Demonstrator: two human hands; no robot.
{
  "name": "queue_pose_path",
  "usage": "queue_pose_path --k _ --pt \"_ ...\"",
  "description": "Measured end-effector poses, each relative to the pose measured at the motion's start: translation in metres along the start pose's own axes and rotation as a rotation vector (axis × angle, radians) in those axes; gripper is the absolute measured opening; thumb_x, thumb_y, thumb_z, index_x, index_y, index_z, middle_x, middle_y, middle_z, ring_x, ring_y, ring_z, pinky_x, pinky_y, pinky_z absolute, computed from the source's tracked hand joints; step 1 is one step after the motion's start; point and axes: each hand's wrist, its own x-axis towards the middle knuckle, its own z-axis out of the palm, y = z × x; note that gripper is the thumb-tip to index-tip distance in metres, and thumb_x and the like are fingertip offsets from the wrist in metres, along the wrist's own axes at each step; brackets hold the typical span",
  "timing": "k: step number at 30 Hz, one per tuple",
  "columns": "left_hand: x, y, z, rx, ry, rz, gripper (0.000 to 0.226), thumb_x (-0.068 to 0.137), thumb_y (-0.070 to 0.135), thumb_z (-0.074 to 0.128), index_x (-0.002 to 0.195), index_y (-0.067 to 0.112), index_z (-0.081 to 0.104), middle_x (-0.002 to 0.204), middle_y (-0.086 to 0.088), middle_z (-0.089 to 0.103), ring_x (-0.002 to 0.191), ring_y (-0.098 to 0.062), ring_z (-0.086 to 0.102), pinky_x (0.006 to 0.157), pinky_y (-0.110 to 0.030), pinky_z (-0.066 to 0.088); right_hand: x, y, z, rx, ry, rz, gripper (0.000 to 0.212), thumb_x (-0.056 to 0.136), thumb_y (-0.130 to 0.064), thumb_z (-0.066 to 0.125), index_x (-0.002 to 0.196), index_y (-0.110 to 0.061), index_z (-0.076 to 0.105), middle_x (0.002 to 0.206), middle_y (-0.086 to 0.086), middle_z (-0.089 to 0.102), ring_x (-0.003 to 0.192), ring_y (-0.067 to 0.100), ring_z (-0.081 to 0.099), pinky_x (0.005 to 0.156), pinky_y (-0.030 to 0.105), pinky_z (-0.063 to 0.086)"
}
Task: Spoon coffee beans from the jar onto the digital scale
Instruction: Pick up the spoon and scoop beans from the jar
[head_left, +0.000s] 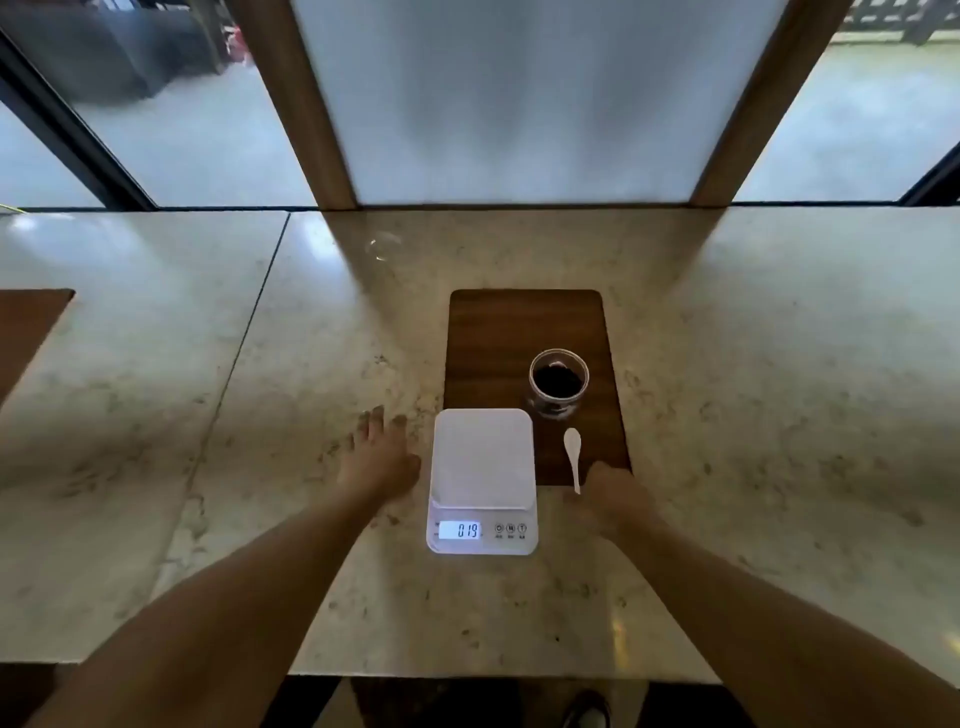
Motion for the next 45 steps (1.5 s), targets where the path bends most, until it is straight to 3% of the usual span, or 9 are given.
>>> queue_pose_path --k 6,13,16,24,27,31,35,39,45 --pt "0.007 -0.019 0.019 -0.022 0.082 0.06 0.063 0.096 0.028 0.038 0.153 0.023 0.013 0.166 -0.009 -0.001 0.151 -0.032 -0.009 0.12 -0.053 -0.001 0.0 -0.001 0.015 0.051 0.051 0.067 0.019 0.092 -0.034 0.059 0.087 -0.015 0.056 0.089 0.006 0.066 0.074 0.02 0.058 0.063 0.031 0.049" --pt "0.018 -0.018 0.045 -0.007 0.185 0.151 0.059 0.099 0.029 0.035 0.155 0.019 0.02 0.165 -0.011 0.011 0.152 -0.031 0.003 0.122 -0.049 -0.003 0.006 0.002 0.019 0.066 0.055 0.109 0.022 0.093 -0.03 0.062 0.079 -0.017 0.049 0.081 0.004 0.062 0.075 0.024 0.059 0.06 0.03 0.042" --pt "0.018 -0.021 0.057 -0.016 0.22 0.137 0.06 0.098 0.035 0.024 0.155 0.021 0.016 0.166 -0.008 0.009 0.153 -0.026 -0.002 0.122 -0.047 -0.007 0.008 0.001 0.022 0.084 0.068 0.116 0.026 0.093 -0.029 0.062 0.073 -0.02 0.048 0.078 0.004 0.061 0.071 0.022 0.057 0.06 0.032 0.045" --pt "0.024 -0.024 0.066 -0.062 0.325 0.122 0.059 0.093 0.037 0.027 0.151 0.023 0.031 0.163 -0.007 0.023 0.152 -0.024 0.009 0.122 -0.048 0.002 0.01 0.007 0.027 0.131 0.1 0.09 0.018 0.092 -0.029 0.063 0.084 -0.012 0.066 0.076 0.004 0.068 0.069 0.02 0.063 0.061 0.033 0.053" --pt "0.023 -0.022 0.067 -0.06 0.336 0.108 0.059 0.094 0.04 0.025 0.151 0.025 0.031 0.164 -0.004 0.022 0.153 -0.021 0.005 0.122 -0.045 -0.002 0.007 0.015 0.032 0.22 0.128 0.077 0.017 0.089 -0.024 0.066 0.076 -0.014 0.068 0.068 0.0 0.066 0.059 0.013 0.06 0.049 0.025 0.044" --pt "0.022 -0.022 0.067 -0.055 0.35 0.107 0.059 0.093 0.041 0.025 0.15 0.025 0.032 0.164 -0.003 0.022 0.153 -0.02 0.005 0.123 -0.046 0.0 0.001 0.022 0.038 0.344 0.171 0.023 0.02 0.089 -0.021 0.067 0.069 -0.019 0.065 0.068 -0.005 0.068 0.056 0.005 0.059 0.048 0.018 0.041" --pt "0.023 -0.025 0.068 -0.048 0.364 0.11 0.06 0.093 0.041 0.026 0.15 0.025 0.033 0.164 -0.002 0.022 0.152 -0.018 0.005 0.123 -0.045 0.0 -0.004 0.024 0.034 0.473 0.24 0.034 0.016 0.091 -0.022 0.064 0.076 -0.02 0.061 0.065 -0.009 0.066 0.052 0.004 0.06 0.043 0.01 0.035" --pt "0.024 -0.027 0.073 -0.045 0.375 0.117 0.059 0.093 0.042 0.027 0.15 0.026 0.031 0.163 -0.001 0.023 0.152 -0.016 0.005 0.123 -0.045 0.001 -0.004 0.026 0.016 0.68 0.353 0.071 0.012 0.094 -0.021 0.061 0.084 -0.014 0.063 0.069 -0.004 0.071 0.052 0.009 0.067 0.044 0.021 0.052" --pt "0.027 -0.028 0.075 -0.024 0.393 0.127 0.058 0.094 0.043 0.026 0.149 0.026 0.032 0.163 -0.002 0.025 0.152 -0.016 0.006 0.123 -0.043 0.0 0.0 0.021 -0.026 0.86 0.542 -0.03 0.012 0.094 -0.024 0.061 0.085 -0.017 0.062 0.064 -0.003 0.071 0.039 0.013 0.063 0.039 0.018 0.047"
